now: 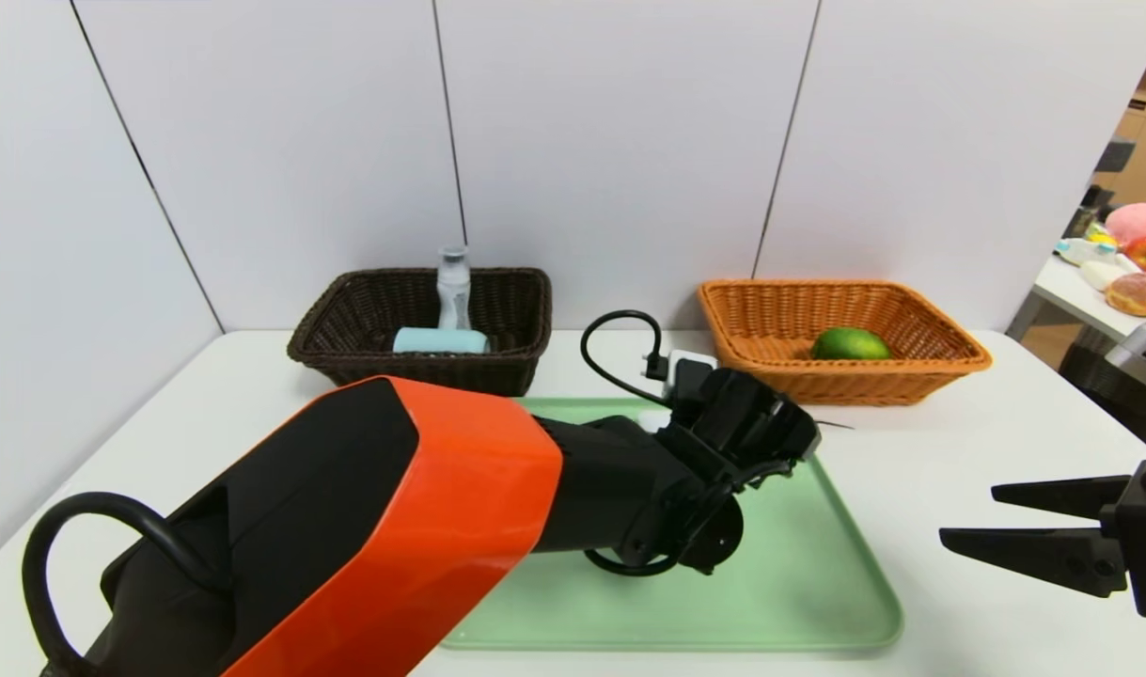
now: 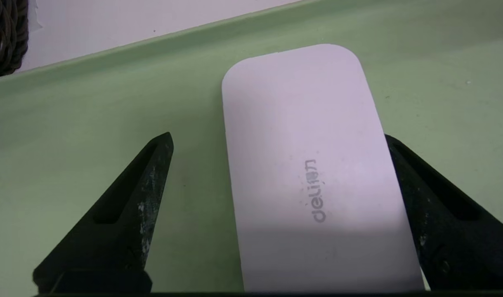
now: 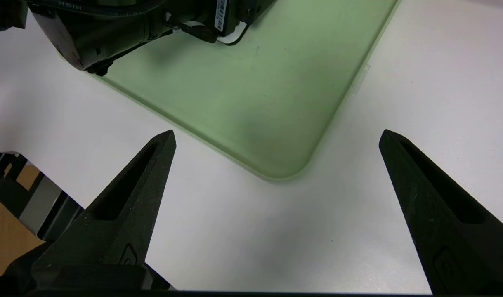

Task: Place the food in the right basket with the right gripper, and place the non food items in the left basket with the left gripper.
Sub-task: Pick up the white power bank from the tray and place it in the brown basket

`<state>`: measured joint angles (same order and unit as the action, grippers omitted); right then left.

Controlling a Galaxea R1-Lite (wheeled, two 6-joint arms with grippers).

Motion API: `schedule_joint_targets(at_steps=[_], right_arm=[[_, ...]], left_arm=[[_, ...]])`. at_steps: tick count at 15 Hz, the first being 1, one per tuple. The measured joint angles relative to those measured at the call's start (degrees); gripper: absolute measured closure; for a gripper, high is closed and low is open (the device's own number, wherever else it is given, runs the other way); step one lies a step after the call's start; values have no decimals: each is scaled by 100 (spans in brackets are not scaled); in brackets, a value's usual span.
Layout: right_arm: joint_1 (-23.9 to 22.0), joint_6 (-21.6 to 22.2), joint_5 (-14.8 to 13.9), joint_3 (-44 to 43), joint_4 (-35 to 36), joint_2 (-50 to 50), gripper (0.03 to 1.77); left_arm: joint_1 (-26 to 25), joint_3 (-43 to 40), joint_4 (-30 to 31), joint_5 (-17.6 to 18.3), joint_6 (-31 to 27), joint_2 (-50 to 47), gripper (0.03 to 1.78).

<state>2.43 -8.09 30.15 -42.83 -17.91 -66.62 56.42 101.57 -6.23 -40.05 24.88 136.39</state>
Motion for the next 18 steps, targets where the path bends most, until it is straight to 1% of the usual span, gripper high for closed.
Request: schedule_joint_targets(at_steps=[1,3,4,7,8,12,15,18], right_arm=[[0,5,0,0,0,0,10],[0,5,-2,-2,0,0,10],[0,7,-2,-6,0,0,10],[0,2,-2,-11,0,0,10],[0,2,-2,-13,0,0,10],[0,5,0,-22,0,0,10],[0,11,0,-22,0,0,10],[0,16,0,-15,-2,4,10]], left_arm=[[0,94,-165,11,87,22,12],[0,168,-230,22,116,41,12],[0,184,-232,30,113,49,21],[2,190,-243,77,130,52,67],[2,190,-243,74,130,49,74],[-2,184,-289,85,107,-41,76],[0,187,-507,94,94,-249,77],[-44,188,-746,207,77,-544,78]])
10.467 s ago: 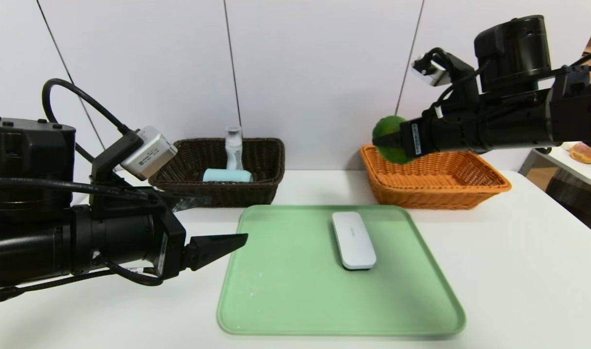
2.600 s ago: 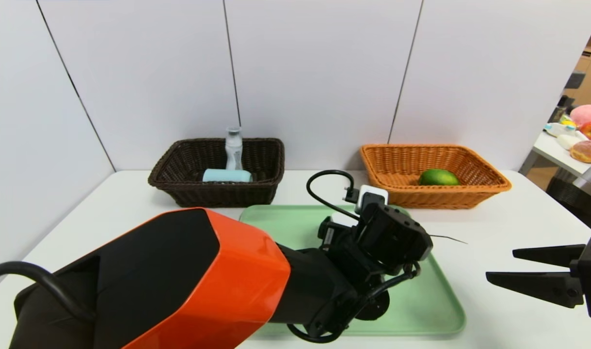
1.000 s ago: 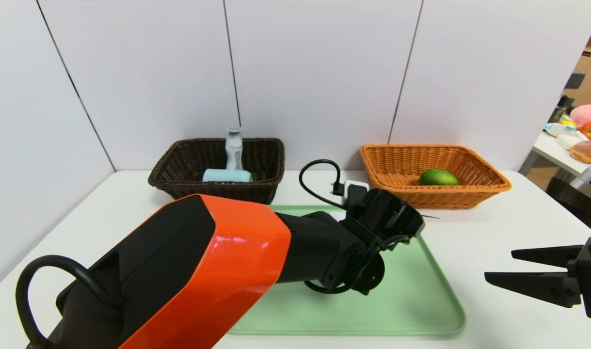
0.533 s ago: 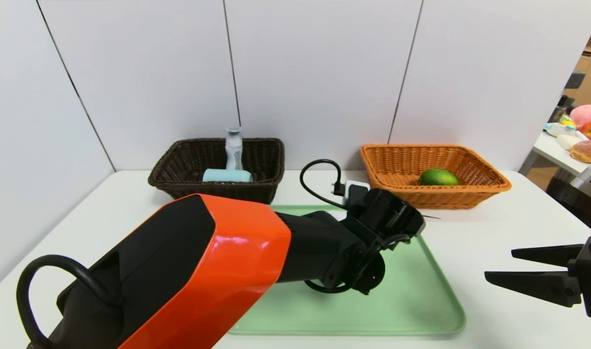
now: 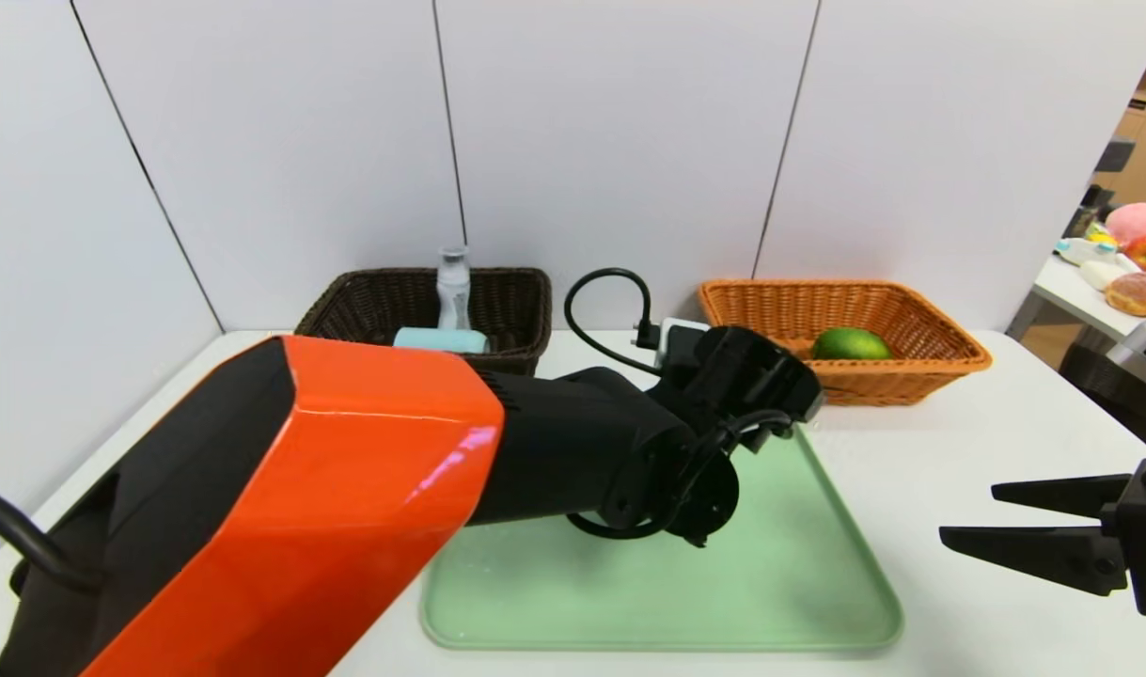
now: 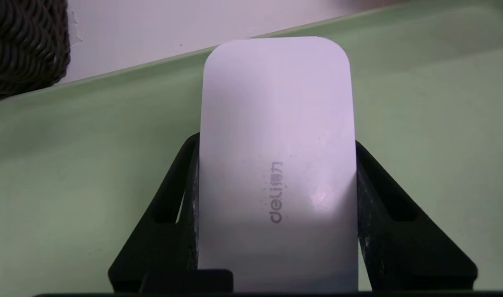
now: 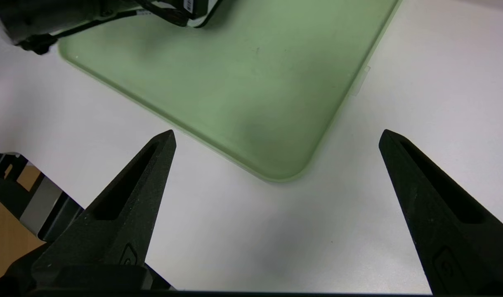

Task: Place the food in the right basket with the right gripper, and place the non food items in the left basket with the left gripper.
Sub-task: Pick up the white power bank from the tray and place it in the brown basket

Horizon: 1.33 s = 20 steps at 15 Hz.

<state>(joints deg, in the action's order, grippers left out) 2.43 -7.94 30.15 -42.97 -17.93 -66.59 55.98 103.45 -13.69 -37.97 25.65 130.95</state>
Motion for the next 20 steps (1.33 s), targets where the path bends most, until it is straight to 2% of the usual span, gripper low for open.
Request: schedule_joint_targets(at_steps=[5,7,9,12,16,17,20], right_arm=[[0,9,-2,6,2,24,10],[0,11,-2,1,0,30,10],[0,9,13,-5,2,44,10],[0,17,44,20,2,62,10],[0,17,83,34,2,118,10],[0,20,85,34,2,129,10],[0,20,83,34,2,178,10]], left_arm=[[-363,10,-562,600,-66,-692,78],[-562,11,-686,664,-234,-984,78],[-794,74,-852,752,-473,-1279,79],[-1282,254,-1204,1165,-759,-1670,79],[-1910,352,-1226,1552,-1540,-1985,79],[-2096,355,-1226,1753,-1736,-2026,79],[-2679,319,-1250,2712,-2405,-2122,79]])
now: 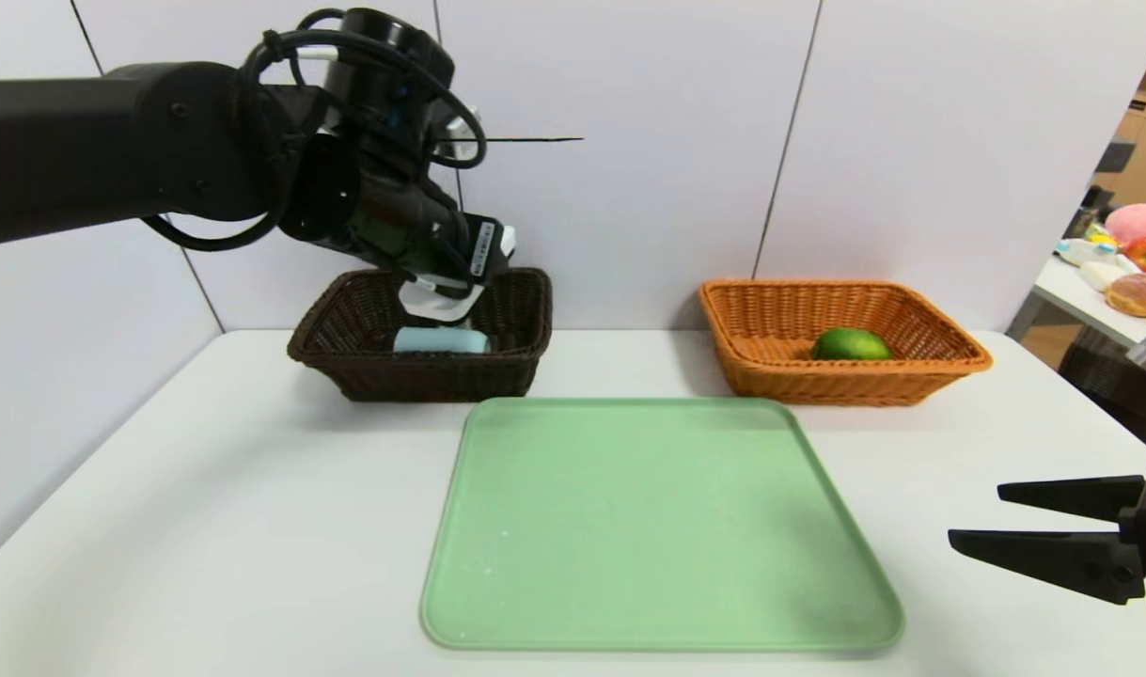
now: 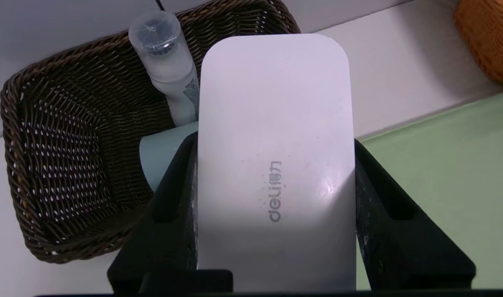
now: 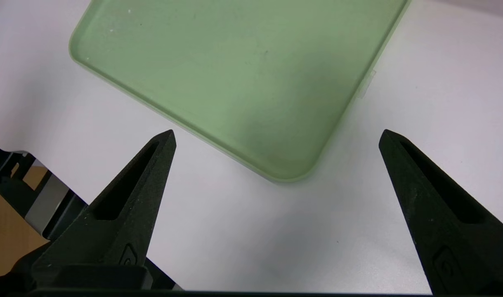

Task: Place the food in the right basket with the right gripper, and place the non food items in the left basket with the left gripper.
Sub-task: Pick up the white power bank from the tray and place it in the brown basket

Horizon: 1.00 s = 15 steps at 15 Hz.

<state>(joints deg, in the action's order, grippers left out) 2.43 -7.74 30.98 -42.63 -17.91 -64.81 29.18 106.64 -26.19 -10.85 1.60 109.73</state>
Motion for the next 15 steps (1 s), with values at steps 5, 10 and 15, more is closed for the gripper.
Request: schedule_joint_targets(at_steps=[5,10,15], right_arm=[[0,4,0,7,-9,45,10],[0,15,2,10,-11,56,10],[0,11,-2,10,-4,48,10]], left_arm=[[-819,-243,15,1862,-1537,-52,79],[-1323,-485,76,3265,-2971,57,79],[-1747,-297,76,3777,-4407,419,79]])
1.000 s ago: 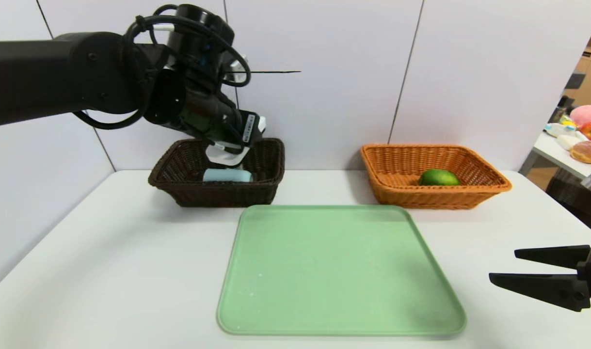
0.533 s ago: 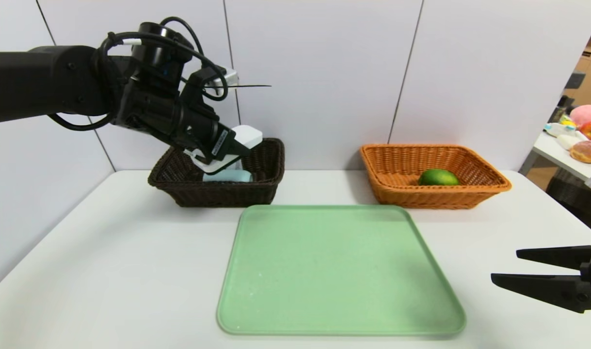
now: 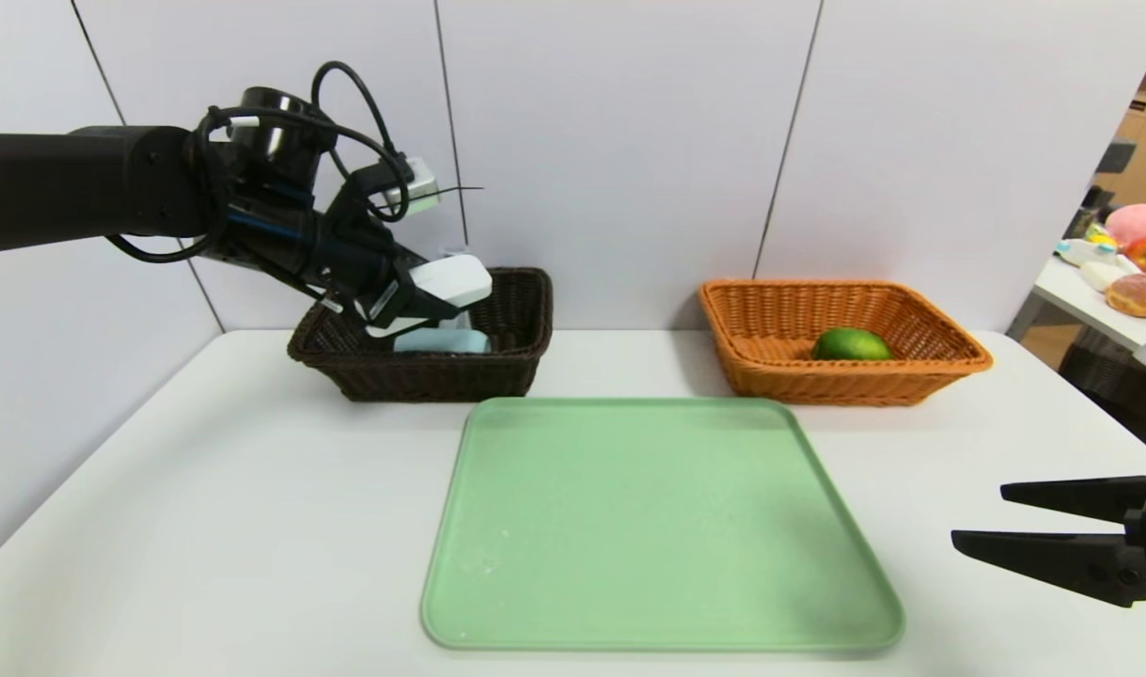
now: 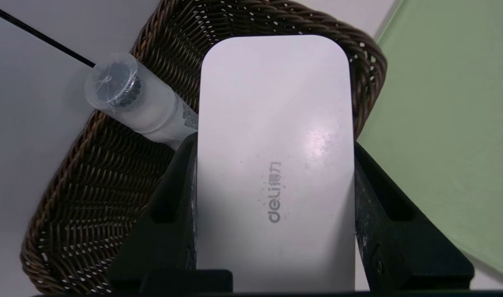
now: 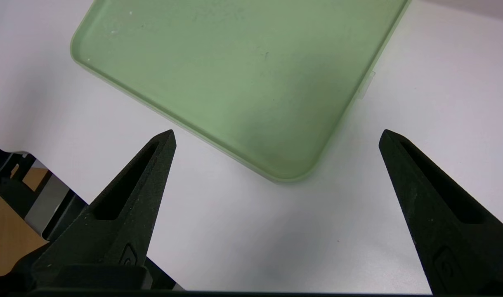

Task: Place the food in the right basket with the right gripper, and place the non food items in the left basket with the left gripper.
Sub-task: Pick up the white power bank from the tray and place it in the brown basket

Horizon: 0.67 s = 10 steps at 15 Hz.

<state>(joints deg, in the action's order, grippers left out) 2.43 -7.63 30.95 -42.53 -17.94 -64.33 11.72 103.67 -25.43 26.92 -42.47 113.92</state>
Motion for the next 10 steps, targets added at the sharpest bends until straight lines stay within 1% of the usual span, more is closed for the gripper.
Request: schedule_joint_targets(at_steps=[1,3,6,7,10], right_arm=[[0,-5,2,0,-2,-2,10],[0,-2,5,0,-5,-6,10],[0,2,5,4,-5,-9,10],[0,0,5,17,-5,-9,10],[0,-2,5,48,1,-27,10]], left_arm=[[-52,52,2,4,-226,88,79],[-135,149,0,23,-463,256,79],[-255,374,0,243,-813,524,79],[-271,430,-1,274,-898,606,79],[-293,553,0,277,-920,785,79]])
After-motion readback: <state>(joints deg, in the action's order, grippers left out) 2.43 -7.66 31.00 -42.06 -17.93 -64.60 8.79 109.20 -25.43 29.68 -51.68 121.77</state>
